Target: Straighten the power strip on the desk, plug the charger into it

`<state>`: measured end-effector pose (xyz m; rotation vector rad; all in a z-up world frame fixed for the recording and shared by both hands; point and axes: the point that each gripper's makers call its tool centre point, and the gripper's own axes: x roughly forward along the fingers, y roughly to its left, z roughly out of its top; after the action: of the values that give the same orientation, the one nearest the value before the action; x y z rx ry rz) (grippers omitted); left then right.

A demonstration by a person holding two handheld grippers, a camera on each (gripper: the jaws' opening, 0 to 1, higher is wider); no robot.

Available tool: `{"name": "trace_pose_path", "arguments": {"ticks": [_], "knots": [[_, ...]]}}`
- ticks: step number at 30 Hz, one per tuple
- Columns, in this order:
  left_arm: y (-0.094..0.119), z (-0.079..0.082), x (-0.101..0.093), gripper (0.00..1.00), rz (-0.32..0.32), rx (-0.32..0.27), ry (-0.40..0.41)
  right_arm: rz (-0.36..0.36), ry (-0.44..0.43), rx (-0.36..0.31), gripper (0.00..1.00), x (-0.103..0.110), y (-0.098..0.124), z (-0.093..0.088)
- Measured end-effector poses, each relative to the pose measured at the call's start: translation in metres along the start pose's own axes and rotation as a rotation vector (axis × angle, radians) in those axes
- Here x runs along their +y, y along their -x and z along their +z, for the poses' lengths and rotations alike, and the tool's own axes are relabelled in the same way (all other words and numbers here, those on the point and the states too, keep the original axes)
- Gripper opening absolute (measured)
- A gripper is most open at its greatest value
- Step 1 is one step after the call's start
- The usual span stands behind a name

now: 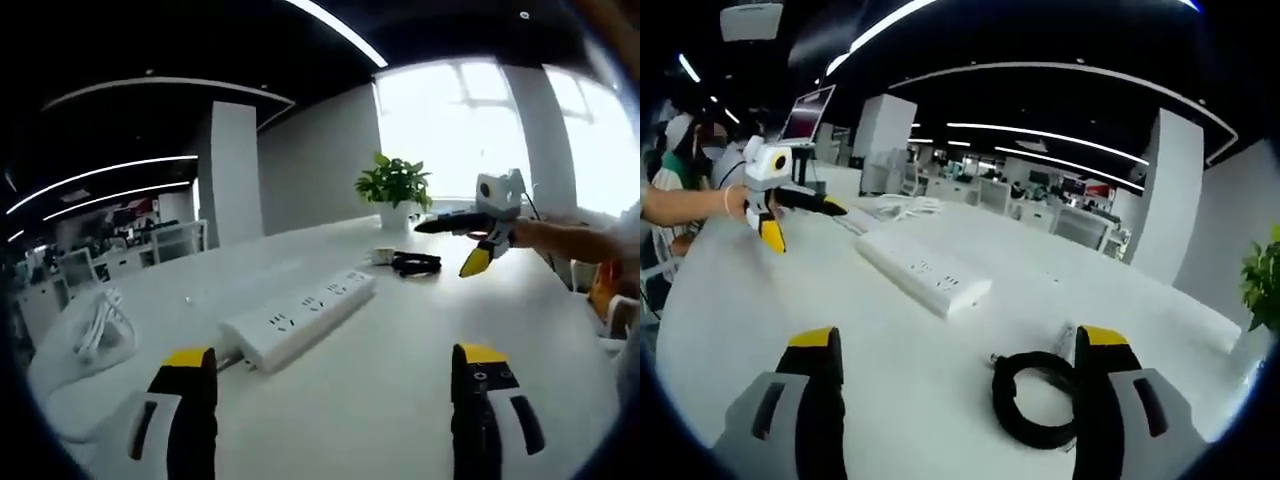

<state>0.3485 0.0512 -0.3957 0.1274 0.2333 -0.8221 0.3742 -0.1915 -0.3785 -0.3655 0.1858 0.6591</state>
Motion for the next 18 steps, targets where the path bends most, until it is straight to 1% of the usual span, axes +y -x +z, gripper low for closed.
{"name": "trace_pose_path", "arguments": {"ticks": [3, 7, 9, 12, 14, 18], "knots": [[-0.001, 0.0, -0.002, 0.99, -0.003, 0.002, -0.005, -0.005, -0.018, 0.037, 0.89, -0.006, 0.0, -0.009], [0.0, 0.0, -0.004, 0.99, -0.012, 0.003, -0.003, 0.0, -0.085, 0.054, 0.88, -0.011, -0.002, -0.017], [0.001, 0.001, -0.004, 0.99, -0.013, -0.002, -0.001, 0.003, -0.162, 0.057, 0.86, -0.014, -0.003, -0.021], [0.003, 0.001, -0.002, 0.99, -0.01, -0.005, 0.002, 0.004, -0.244, 0.06, 0.81, -0.016, -0.003, -0.026], [0.005, 0.001, -0.001, 0.99, -0.009, -0.007, 0.008, 0.0, -0.265, 0.067, 0.8, -0.023, -0.006, -0.03], [0.006, -0.002, 0.002, 0.99, -0.005, -0.005, 0.018, -0.007, -0.267, 0.096, 0.78, -0.023, -0.007, -0.038]]}}
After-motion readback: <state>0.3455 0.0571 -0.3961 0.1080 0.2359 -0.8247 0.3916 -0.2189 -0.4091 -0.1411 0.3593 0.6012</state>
